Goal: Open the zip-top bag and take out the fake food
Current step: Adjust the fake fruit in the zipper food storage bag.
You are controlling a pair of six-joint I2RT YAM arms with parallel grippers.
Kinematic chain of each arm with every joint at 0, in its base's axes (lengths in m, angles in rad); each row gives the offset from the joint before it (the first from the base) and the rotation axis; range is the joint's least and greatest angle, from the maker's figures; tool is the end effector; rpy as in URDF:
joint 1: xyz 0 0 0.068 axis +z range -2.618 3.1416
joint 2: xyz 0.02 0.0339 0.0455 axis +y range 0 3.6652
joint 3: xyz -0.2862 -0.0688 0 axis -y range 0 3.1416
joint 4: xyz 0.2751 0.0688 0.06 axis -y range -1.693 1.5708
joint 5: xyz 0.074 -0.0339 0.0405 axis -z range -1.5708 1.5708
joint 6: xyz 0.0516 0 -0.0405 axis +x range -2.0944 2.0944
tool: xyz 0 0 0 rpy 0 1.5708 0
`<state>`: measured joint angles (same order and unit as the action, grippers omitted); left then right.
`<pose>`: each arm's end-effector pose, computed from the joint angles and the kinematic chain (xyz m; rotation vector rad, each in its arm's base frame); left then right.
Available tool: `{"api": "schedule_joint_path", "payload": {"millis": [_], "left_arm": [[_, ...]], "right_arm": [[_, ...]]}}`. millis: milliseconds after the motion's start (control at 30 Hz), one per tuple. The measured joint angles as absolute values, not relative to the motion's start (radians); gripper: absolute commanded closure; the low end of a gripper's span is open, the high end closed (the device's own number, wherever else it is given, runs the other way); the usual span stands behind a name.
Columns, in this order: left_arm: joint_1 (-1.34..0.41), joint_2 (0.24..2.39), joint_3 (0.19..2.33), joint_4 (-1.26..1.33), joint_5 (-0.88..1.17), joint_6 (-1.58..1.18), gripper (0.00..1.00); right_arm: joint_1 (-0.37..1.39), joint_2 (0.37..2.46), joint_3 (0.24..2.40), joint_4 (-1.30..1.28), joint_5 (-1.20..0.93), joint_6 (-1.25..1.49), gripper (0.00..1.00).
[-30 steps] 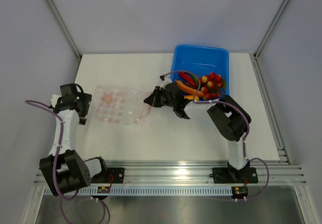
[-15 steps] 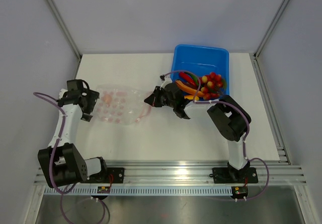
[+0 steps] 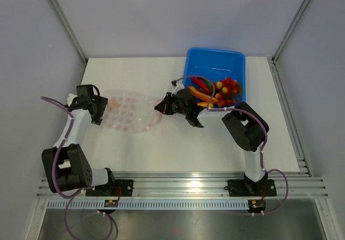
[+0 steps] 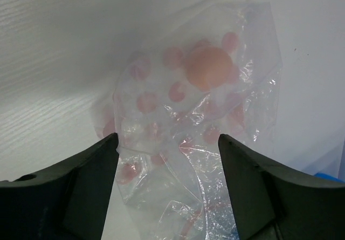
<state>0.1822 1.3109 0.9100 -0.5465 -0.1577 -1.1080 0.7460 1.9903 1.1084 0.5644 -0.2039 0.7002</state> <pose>0.2897 0.0616 0.2365 -1.5602 1.9671 -0.1837 0.3425 0.3308 0.1618 -0.1992 2.0508 1.1421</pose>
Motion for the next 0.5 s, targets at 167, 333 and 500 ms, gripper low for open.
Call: {"api": "schedule_joint_path", "payload": {"millis": [167,333,500], "left_arm": [[0.179,1.380,0.909,-0.514,-0.171,-1.133,0.58],[0.179,1.416,0.907,-0.469,-0.168,-1.150,0.83],[0.180,1.422,0.907,-0.434,-0.169,-1.149,1.00]], "right_arm": [[0.746,1.990,1.108,0.564,-0.207,0.700,1.00],[0.746,1.990,1.108,0.564,-0.212,0.700,1.00],[0.746,1.990,1.108,0.564,-0.226,0.700,1.00]]}}
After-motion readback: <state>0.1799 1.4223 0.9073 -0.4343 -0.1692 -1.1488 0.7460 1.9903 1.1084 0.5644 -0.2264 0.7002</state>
